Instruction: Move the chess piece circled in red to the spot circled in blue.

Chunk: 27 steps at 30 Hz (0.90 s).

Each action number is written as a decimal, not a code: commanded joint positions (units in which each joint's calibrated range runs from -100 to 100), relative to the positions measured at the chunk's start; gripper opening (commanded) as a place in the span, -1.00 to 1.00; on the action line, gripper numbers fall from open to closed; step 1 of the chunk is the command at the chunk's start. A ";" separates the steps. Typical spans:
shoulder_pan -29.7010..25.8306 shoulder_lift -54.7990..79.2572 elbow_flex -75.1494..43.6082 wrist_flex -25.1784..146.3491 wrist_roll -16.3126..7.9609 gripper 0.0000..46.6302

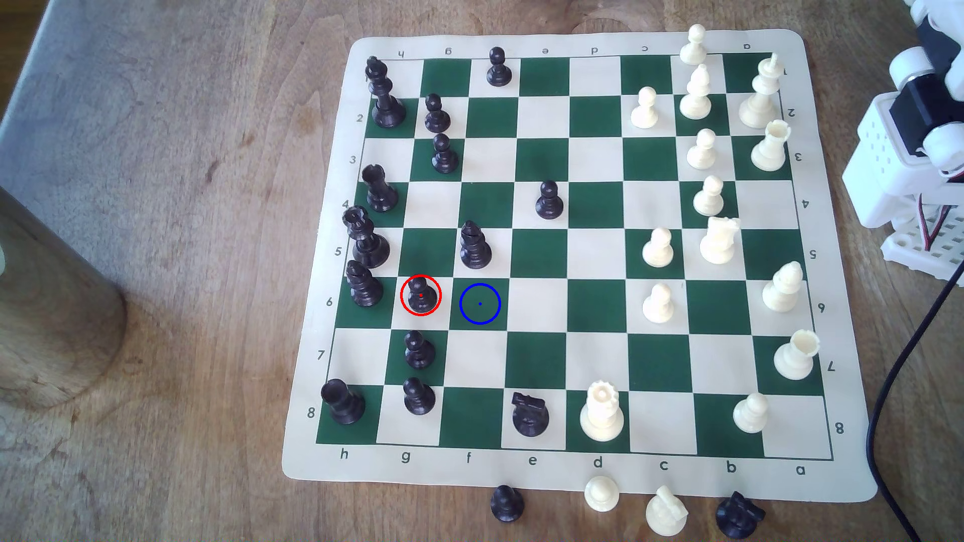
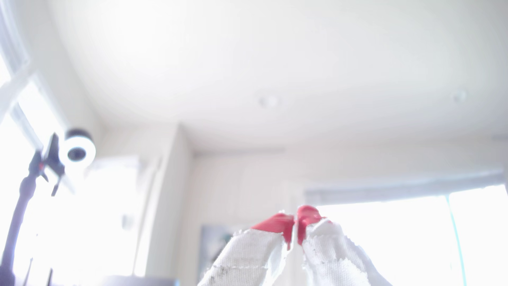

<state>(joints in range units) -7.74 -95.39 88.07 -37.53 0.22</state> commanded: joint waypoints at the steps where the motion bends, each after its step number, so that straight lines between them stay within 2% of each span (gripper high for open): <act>1: -1.53 -0.36 -6.02 13.29 -0.15 -0.99; 4: -3.64 -0.28 -6.20 13.21 -0.15 -0.99; 9: -6.84 -0.28 -11.37 31.47 -0.20 -0.99; 14: -7.39 3.20 -18.53 51.04 0.88 -0.99; 16: -7.63 5.58 -23.70 58.50 -1.61 -0.99; 18: -7.47 10.08 -30.50 65.38 -6.20 -0.99; 19: -7.94 16.44 -38.48 72.34 -9.23 -0.99; 20: -8.56 20.26 -43.01 75.70 -10.06 -0.99; 27: -10.60 42.34 -62.59 84.62 -9.67 -0.99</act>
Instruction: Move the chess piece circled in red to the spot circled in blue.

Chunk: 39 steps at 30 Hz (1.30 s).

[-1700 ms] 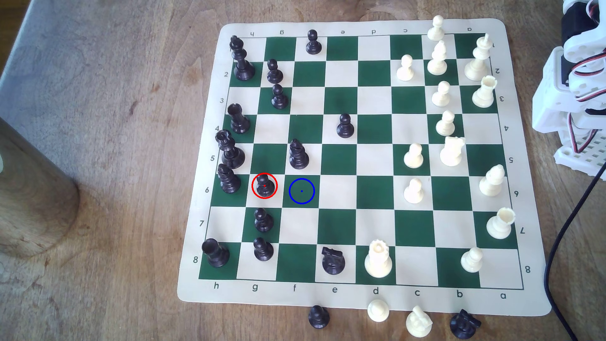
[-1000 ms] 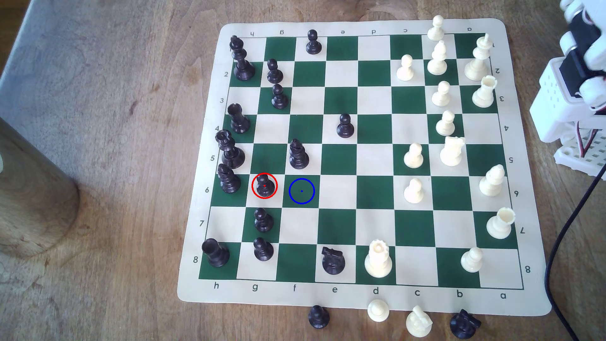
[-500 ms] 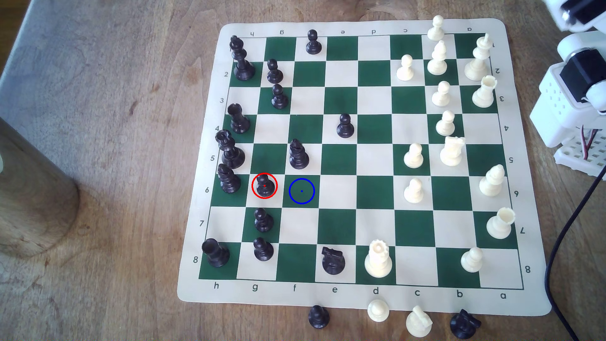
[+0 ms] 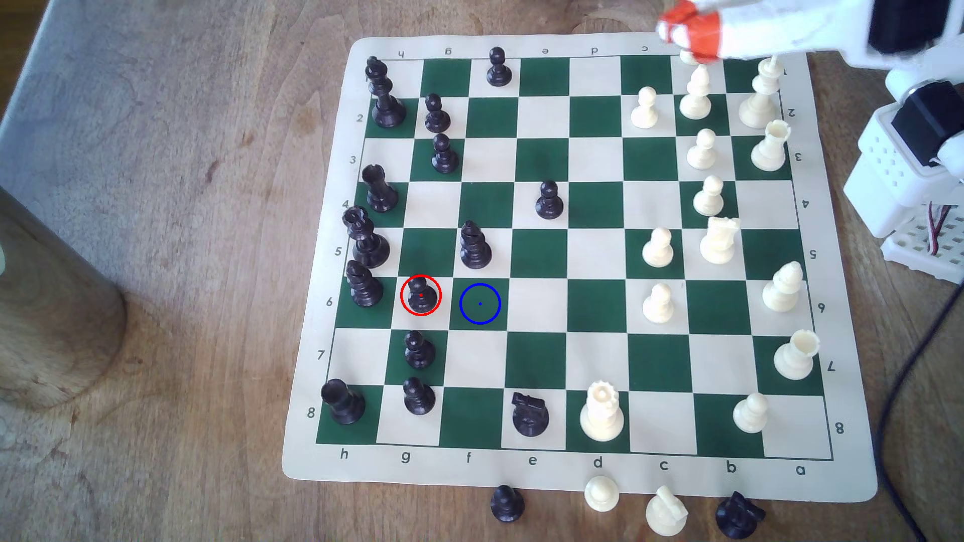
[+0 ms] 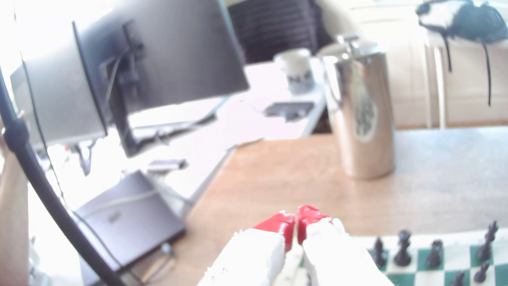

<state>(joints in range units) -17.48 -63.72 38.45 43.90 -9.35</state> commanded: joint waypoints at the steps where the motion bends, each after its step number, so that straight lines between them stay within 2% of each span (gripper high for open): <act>1: -0.94 11.68 -13.61 3.19 -0.20 -0.99; 4: -0.86 16.01 -15.97 4.50 -0.05 -0.99; 9: 3.36 27.73 -18.06 2.61 -0.39 -0.96; 13: 5.08 35.11 -22.50 2.45 -1.37 -0.82; 14: 5.39 37.57 -24.49 2.53 -1.86 -0.68; 15: 5.39 39.19 -26.22 3.19 -2.15 -0.66; 19: 3.52 48.27 -39.81 8.51 -4.00 -0.61; 22: 3.52 53.79 -48.06 12.28 -6.69 -0.59; 27: 3.91 61.51 -55.14 16.95 -9.82 -0.58; 29: 4.22 63.04 -55.41 17.11 -10.11 -0.56; 36: 5.00 68.47 -56.50 17.03 -9.72 -0.08; 39: 5.00 70.77 -57.13 16.37 -9.52 -0.02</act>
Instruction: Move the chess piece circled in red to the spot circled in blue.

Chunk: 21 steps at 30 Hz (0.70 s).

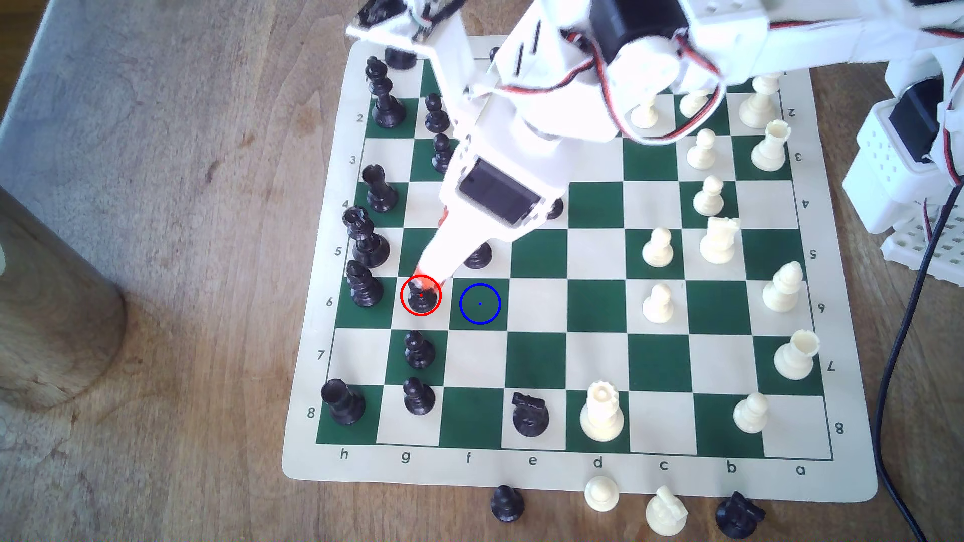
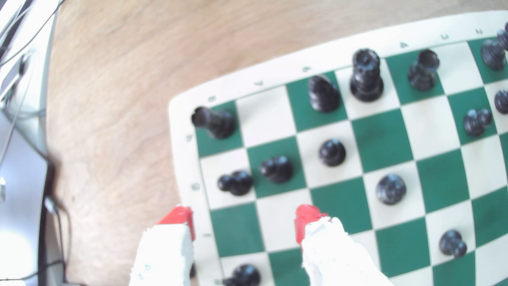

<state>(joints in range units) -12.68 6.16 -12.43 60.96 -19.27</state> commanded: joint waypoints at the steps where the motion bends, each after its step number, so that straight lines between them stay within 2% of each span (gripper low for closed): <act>1: 0.21 2.67 -7.07 -1.17 0.49 -0.03; 4: 0.52 5.05 -7.70 -2.23 0.78 -0.07; 10: 1.54 8.70 -8.79 -3.95 2.05 -0.34; 13: 1.77 9.12 -9.33 -4.20 2.30 -0.41; 18: 2.24 10.73 -10.60 -4.61 2.44 -0.28; 21: 2.71 12.43 -11.24 -5.10 2.59 -0.27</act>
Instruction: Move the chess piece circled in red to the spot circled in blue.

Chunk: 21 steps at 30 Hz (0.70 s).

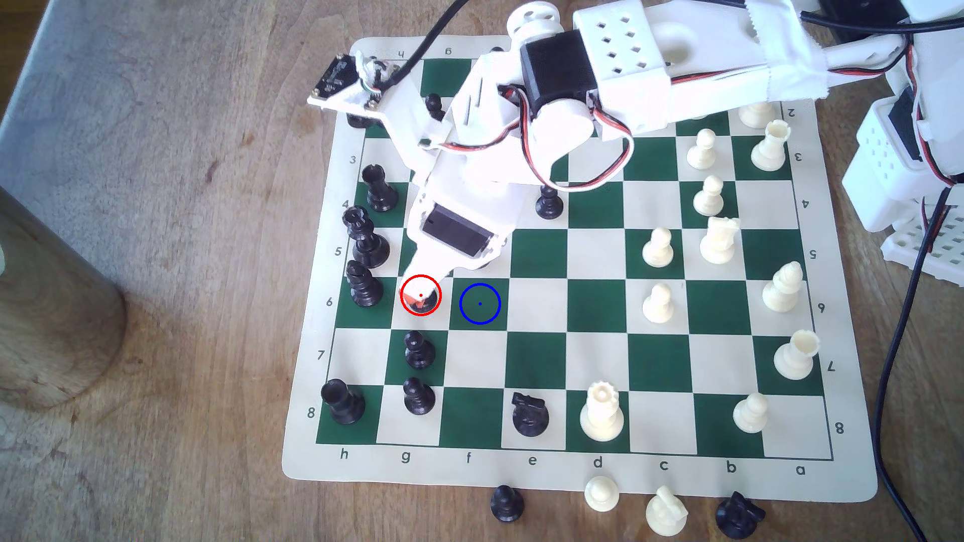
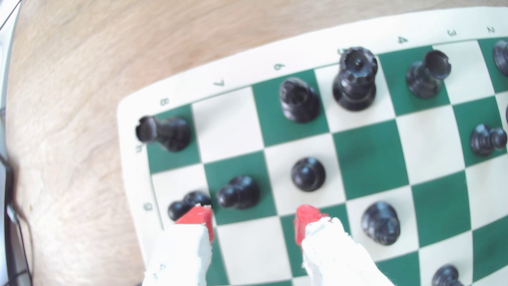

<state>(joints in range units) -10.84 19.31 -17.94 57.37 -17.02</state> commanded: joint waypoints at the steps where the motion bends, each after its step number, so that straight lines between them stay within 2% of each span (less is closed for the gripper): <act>1: 1.02 -0.38 -5.81 -1.68 0.39 -0.27; 21: 2.90 7.09 -7.99 -4.46 1.32 -0.32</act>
<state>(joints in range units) -8.26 27.52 -20.11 53.94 -15.85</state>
